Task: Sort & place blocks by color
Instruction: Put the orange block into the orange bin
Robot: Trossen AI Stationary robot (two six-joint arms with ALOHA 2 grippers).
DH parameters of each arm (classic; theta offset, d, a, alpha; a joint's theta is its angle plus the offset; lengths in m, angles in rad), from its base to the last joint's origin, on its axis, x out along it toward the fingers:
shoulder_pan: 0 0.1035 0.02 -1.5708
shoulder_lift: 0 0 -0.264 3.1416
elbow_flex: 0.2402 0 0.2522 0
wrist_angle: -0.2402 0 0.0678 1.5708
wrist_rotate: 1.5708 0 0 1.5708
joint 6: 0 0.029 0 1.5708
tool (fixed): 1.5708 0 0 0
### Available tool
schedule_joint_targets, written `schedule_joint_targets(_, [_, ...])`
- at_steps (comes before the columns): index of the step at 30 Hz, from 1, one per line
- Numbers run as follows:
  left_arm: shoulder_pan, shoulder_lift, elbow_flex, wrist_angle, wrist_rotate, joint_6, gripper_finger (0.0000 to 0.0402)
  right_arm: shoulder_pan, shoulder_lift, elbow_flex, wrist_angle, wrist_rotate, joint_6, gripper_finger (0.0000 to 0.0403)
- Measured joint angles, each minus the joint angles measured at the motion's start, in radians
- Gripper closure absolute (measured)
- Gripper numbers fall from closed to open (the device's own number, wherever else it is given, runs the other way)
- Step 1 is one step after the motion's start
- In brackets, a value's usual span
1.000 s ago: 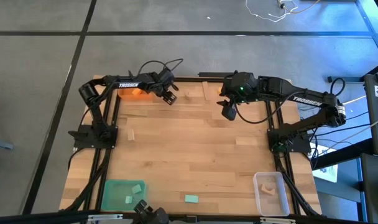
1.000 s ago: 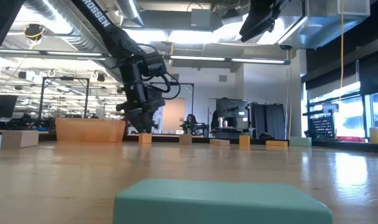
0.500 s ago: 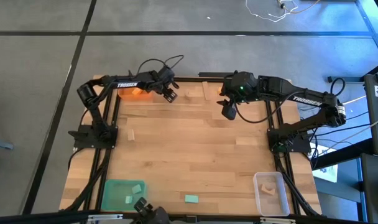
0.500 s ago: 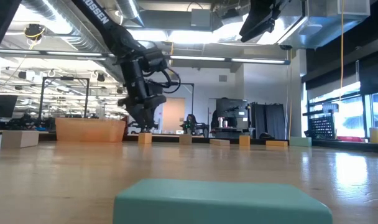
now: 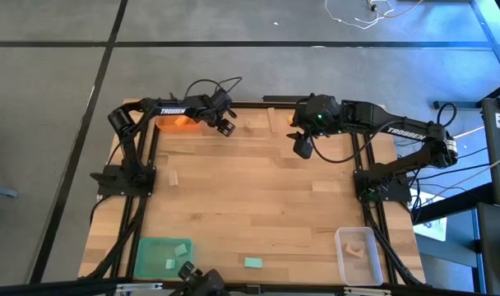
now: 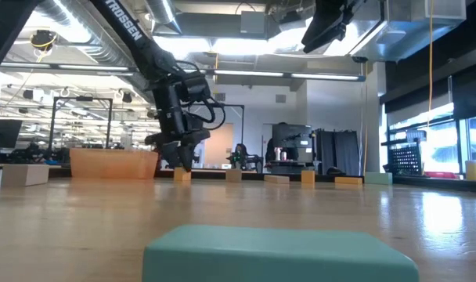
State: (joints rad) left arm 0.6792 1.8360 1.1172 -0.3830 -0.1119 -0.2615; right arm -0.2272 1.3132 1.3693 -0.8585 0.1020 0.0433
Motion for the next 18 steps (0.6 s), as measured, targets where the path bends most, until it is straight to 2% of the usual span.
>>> schedule_joint_targets(7, [-0.018,0.023,0.001,0.008,-0.058,-0.007,0.0211,0.000,0.000,0.000,0.000,0.001,-0.002,0.0216])
schedule_joint_targets(13, [-0.022,0.023,0.001,0.003,-0.044,-0.017,0.0279,0.000,0.000,0.000,0.000,0.001,-0.001,0.0216])
schedule_joint_targets(18, [-0.021,0.012,0.001,-0.001,-0.003,-0.017,0.0284,0.000,0.000,0.000,0.000,0.001,0.000,0.0216])
